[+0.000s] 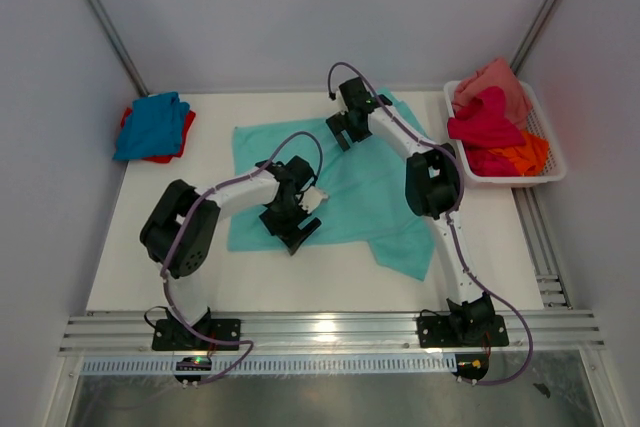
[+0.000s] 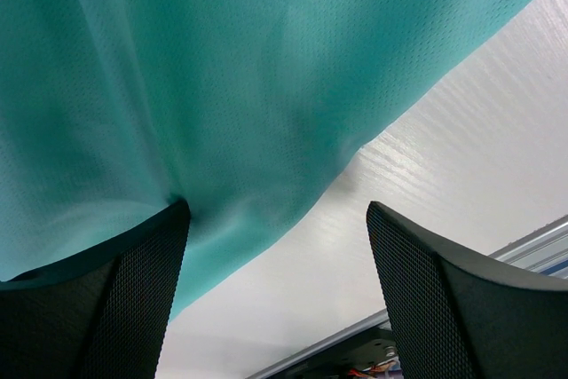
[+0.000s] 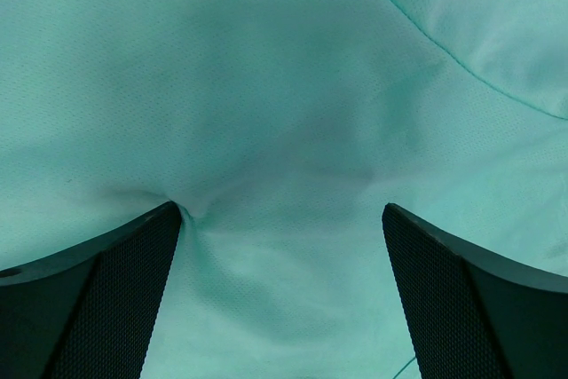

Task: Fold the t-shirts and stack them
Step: Flatten the tshirt out

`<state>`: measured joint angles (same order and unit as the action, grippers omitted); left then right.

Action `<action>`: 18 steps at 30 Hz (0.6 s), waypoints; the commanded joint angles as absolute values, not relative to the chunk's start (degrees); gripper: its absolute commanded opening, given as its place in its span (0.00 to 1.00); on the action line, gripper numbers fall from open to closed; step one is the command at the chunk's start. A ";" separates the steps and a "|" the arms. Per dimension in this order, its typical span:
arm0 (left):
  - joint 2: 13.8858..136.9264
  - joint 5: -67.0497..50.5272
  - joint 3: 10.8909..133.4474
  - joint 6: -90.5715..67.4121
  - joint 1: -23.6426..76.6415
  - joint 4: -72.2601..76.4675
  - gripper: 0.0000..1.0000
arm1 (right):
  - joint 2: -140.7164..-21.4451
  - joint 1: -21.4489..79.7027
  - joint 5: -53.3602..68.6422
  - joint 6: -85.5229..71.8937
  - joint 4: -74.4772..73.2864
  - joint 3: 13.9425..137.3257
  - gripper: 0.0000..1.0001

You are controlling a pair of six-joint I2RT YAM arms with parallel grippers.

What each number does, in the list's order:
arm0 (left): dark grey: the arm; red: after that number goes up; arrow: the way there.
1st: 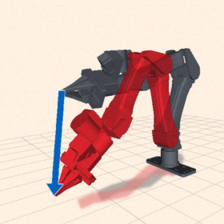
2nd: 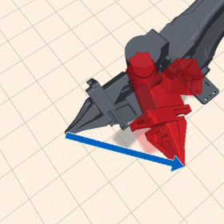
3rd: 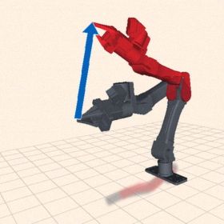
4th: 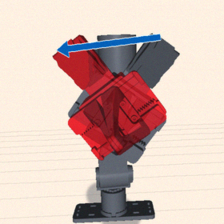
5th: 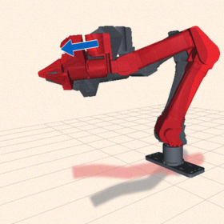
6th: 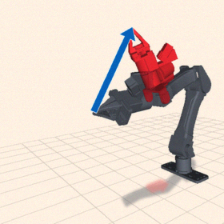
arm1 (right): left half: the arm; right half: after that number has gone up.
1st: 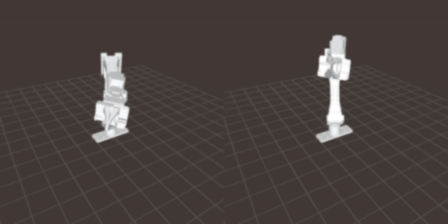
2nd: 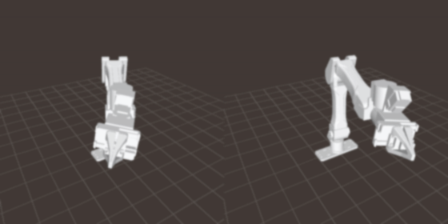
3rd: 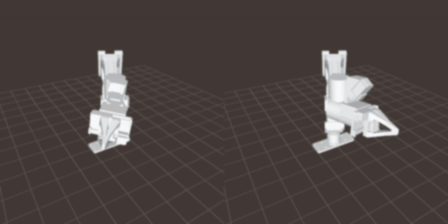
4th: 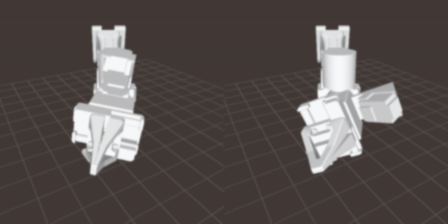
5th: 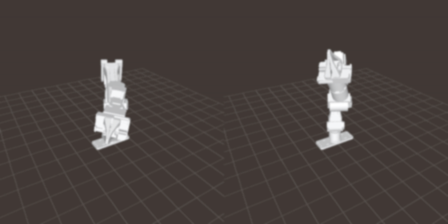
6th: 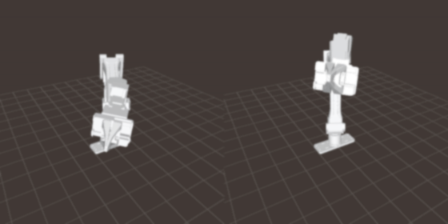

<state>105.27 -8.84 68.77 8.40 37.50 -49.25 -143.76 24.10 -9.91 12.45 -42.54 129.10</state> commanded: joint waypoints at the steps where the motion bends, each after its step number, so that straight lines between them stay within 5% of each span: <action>1: 103.28 -8.62 68.99 7.91 37.71 -51.51 0.83 | -143.26 23.73 -9.93 11.43 -43.42 130.00 0.99; 8: 104.15 3.24 82.16 9.75 36.92 -52.91 0.85 | -141.24 23.73 -9.49 13.00 -41.75 129.02 0.99; 18: 113.28 3.26 110.12 4.93 24.36 -58.52 0.90 | -131.41 23.73 -10.10 17.05 -42.28 120.96 0.99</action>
<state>110.69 3.25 106.65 7.84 29.19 -54.52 -139.72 23.88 -9.02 15.03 -42.09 123.90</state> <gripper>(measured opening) 0.900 0.994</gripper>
